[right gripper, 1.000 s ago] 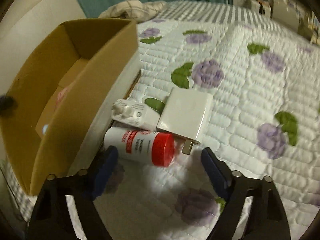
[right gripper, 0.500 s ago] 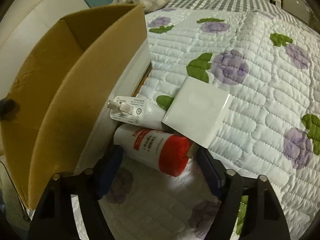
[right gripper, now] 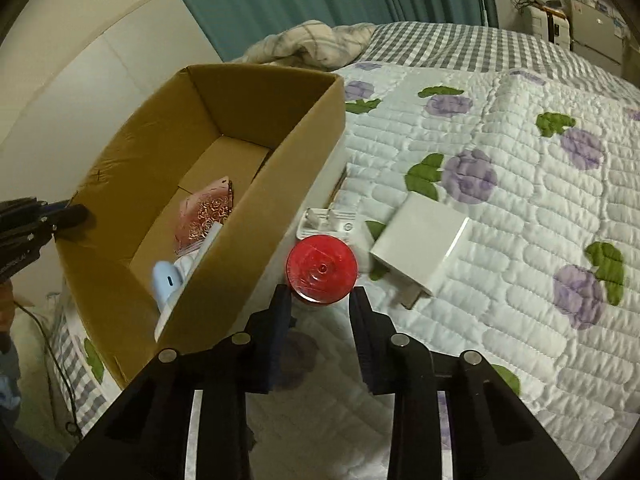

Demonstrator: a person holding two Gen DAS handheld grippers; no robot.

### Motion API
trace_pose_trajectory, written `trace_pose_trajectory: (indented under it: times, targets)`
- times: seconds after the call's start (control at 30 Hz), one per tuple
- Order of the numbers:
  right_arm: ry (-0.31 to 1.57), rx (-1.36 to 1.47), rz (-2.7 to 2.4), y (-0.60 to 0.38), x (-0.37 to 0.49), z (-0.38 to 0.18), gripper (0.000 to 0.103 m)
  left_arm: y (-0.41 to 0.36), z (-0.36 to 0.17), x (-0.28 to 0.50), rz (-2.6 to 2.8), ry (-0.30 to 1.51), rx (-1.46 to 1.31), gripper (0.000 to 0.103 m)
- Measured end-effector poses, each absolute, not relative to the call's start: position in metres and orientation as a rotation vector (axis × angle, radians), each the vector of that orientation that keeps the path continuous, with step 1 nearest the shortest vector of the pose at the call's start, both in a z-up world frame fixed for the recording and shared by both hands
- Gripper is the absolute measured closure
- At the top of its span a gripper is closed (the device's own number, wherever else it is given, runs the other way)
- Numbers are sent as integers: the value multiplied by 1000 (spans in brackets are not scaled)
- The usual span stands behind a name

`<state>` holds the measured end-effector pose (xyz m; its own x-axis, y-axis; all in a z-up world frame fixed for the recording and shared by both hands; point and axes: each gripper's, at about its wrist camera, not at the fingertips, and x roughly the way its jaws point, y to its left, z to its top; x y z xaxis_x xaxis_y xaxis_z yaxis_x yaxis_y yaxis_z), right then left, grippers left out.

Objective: Organize rigid objects
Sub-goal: 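Move the right tool to the red-capped white bottle and grasp it, then carry the red-capped bottle into the box and release it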

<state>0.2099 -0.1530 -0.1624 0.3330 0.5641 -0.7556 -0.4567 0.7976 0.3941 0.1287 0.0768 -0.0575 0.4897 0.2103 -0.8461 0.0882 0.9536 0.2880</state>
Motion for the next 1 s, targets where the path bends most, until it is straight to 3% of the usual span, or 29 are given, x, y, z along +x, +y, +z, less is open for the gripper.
trace_pose_trajectory:
  times: [0.2, 0.63, 1.0]
  targets:
    - [1043, 160, 628, -145, 236, -175, 66, 76, -58, 128, 76, 1062, 314, 95]
    - [1052, 234, 635, -146, 254, -180, 68, 78, -57, 128, 76, 1069, 302, 95]
    - [831, 24, 531, -158, 219, -126, 68, 77, -56, 128, 72, 1069, 300, 95]
